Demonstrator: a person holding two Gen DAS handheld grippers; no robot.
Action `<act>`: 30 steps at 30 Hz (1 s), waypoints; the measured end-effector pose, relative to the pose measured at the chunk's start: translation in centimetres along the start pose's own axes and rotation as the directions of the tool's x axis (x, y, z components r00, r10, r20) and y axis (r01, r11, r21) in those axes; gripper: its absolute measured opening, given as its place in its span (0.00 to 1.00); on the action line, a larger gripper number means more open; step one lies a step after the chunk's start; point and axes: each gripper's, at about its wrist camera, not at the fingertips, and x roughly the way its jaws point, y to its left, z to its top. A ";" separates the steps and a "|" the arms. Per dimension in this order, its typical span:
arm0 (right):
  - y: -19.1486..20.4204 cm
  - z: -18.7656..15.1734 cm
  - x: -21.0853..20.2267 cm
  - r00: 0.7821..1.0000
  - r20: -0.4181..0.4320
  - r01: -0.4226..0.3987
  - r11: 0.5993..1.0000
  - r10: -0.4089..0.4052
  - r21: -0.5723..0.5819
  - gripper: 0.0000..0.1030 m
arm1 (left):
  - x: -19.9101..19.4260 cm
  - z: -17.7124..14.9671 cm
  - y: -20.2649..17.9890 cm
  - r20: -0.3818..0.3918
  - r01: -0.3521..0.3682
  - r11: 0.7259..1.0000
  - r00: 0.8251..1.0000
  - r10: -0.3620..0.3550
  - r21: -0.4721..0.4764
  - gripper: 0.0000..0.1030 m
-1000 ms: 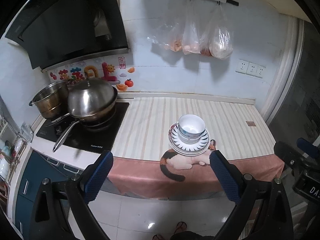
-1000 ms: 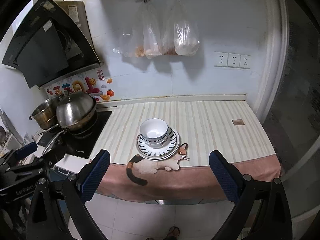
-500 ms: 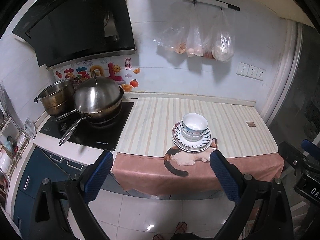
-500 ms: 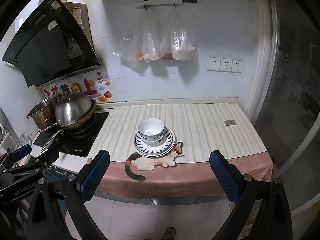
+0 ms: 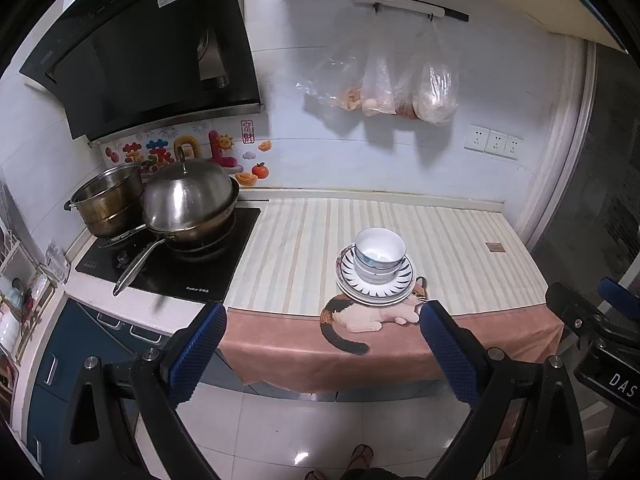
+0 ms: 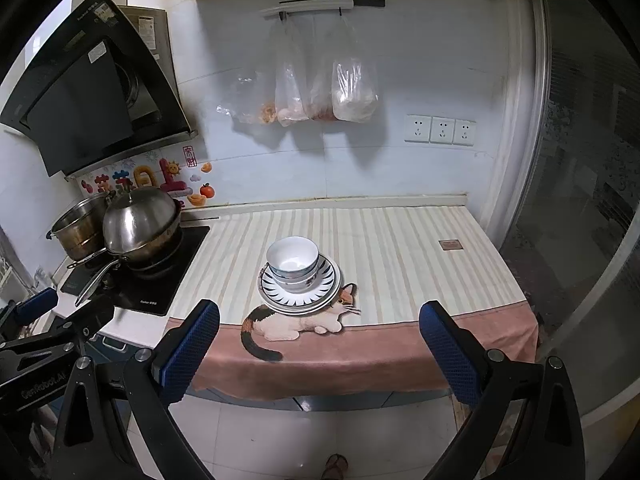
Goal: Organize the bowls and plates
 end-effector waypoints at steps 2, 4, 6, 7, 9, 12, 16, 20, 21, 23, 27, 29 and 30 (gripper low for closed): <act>0.0 0.0 0.0 1.000 -0.002 0.001 1.000 -0.001 0.002 0.99 | -0.1 -0.1 -0.2 0.002 -0.002 1.000 1.000 0.002 0.001 0.96; -0.1 -0.1 0.0 1.000 -0.003 0.001 1.000 -0.001 0.004 0.99 | -0.1 -0.1 -0.3 0.004 -0.003 1.000 1.000 0.003 -0.001 0.96; -0.1 -0.1 0.0 1.000 -0.002 0.001 1.000 -0.001 0.005 0.99 | -0.1 0.0 -0.3 0.005 -0.002 1.000 1.000 0.002 0.001 0.96; -0.1 -0.1 0.0 1.000 -0.002 0.000 1.000 0.000 0.004 0.99 | 0.0 0.1 -0.4 0.007 -0.004 1.000 1.000 0.004 0.001 0.96; -0.2 -0.1 0.1 1.000 -0.001 -0.001 1.000 0.001 0.006 0.99 | 0.0 0.0 -0.4 0.006 -0.004 1.000 1.000 0.004 0.001 0.96; -0.2 -0.1 0.1 1.000 -0.004 0.001 1.000 -0.001 0.003 0.99 | 0.0 0.1 -0.5 0.006 -0.003 1.000 1.000 0.003 0.001 0.96; -0.1 -0.1 0.1 1.000 -0.003 0.004 1.000 -0.004 0.004 0.99 | 0.0 0.1 -0.4 0.003 -0.002 1.000 1.000 0.002 0.003 0.96; -0.1 -0.1 0.2 1.000 -0.002 0.002 1.000 -0.002 0.005 0.99 | 0.0 0.1 -0.5 0.004 -0.003 1.000 1.000 0.003 0.001 0.96; -0.2 -0.1 0.2 1.000 -0.003 0.003 1.000 -0.003 0.003 0.99 | 0.0 0.1 -0.5 0.002 -0.002 1.000 1.000 0.002 0.001 0.96; -0.2 -0.1 0.2 1.000 -0.001 0.004 1.000 -0.004 0.004 0.99 | -0.1 0.1 -0.6 0.006 -0.003 1.000 1.000 0.003 -0.001 0.96; -0.2 -0.2 0.2 1.000 0.001 0.007 1.000 -0.007 0.005 0.99 | 0.1 0.2 -0.7 0.007 0.000 1.000 1.000 0.000 0.003 0.96; -0.3 -0.1 0.2 1.000 0.002 0.009 1.000 -0.009 0.007 0.99 | 0.0 0.1 -0.7 0.006 0.001 1.000 1.000 -0.001 0.002 0.96; -0.3 -0.1 0.2 1.000 0.002 0.009 1.000 -0.009 0.007 0.99 | 0.1 0.1 -0.8 0.005 0.002 1.000 1.000 -0.003 0.002 0.96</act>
